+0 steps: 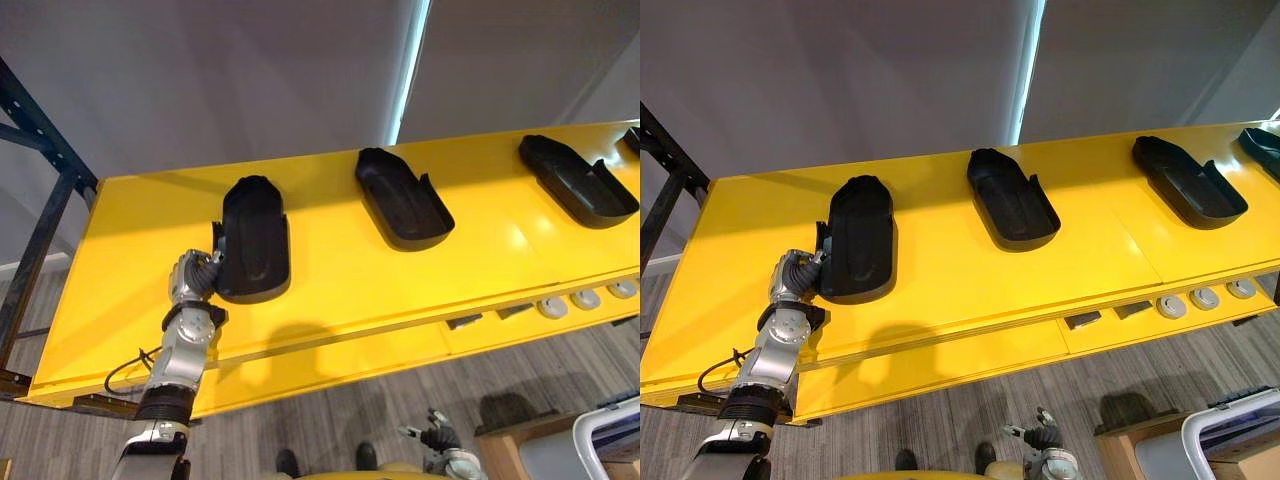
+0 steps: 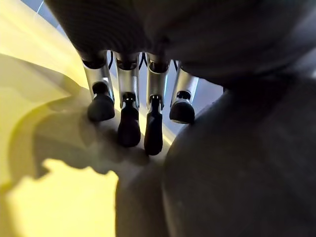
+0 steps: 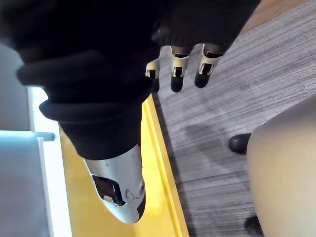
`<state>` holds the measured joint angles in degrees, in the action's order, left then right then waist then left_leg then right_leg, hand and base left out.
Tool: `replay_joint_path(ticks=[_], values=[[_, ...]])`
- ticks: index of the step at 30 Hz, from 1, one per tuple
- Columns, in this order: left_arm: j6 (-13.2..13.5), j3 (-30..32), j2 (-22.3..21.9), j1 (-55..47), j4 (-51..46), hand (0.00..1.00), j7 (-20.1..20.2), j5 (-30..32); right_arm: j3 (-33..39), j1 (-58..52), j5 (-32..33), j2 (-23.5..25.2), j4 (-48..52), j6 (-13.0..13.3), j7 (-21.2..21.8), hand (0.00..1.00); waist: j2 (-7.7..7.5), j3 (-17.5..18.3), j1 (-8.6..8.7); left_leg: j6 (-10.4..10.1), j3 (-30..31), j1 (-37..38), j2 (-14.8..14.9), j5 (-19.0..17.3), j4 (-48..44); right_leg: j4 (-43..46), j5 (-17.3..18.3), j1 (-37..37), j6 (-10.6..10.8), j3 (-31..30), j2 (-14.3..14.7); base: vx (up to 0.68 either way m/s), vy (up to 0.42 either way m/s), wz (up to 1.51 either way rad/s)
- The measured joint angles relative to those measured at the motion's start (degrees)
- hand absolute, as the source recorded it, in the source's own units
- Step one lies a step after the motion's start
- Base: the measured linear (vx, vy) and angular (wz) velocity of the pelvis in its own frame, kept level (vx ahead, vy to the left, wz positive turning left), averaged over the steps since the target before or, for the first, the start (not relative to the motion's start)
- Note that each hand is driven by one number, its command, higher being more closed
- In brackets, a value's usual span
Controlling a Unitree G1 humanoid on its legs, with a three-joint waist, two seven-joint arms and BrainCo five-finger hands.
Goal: Walk over and take plastic housings, then place them on the shelf
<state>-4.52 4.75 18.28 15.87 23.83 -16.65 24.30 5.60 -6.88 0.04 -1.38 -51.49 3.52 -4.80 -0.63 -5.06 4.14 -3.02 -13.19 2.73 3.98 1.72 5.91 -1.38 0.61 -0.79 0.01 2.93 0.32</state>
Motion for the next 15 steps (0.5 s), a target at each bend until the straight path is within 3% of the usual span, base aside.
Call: replay_joint_path(ticks=[7,11,15], values=[[-0.01,0.99,-0.40,0.20,0.24,0.00,-0.12,-1.68,0.01,0.00,0.04,0.00,-0.01,-0.04,0.04,0.00,-0.02,-0.01,0.01,0.00,0.02,0.06,-0.02,0.00,0.01,-0.09,0.00,-0.14,0.00,0.05,-0.02,0.00,0.000,0.00],[0.12,2.56,-2.98,0.44,-0.07,0.00,-1.47,-4.65,0.01,0.00,0.05,0.00,-0.07,-0.12,0.04,0.00,-0.03,-0.02,-0.04,0.00,0.46,0.38,-0.07,0.00,0.01,-0.51,-0.07,-0.89,0.02,0.45,-0.07,0.01,-0.004,0.06],[0.66,0.83,-6.99,-2.48,-9.46,0.00,-2.52,-8.16,0.01,0.22,0.17,-0.01,-0.67,-0.14,0.06,0.00,-0.21,-0.11,-0.31,0.01,0.77,0.29,-0.11,0.00,0.02,-0.68,-0.09,-1.06,0.04,0.84,-0.15,0.01,-0.007,0.05]])
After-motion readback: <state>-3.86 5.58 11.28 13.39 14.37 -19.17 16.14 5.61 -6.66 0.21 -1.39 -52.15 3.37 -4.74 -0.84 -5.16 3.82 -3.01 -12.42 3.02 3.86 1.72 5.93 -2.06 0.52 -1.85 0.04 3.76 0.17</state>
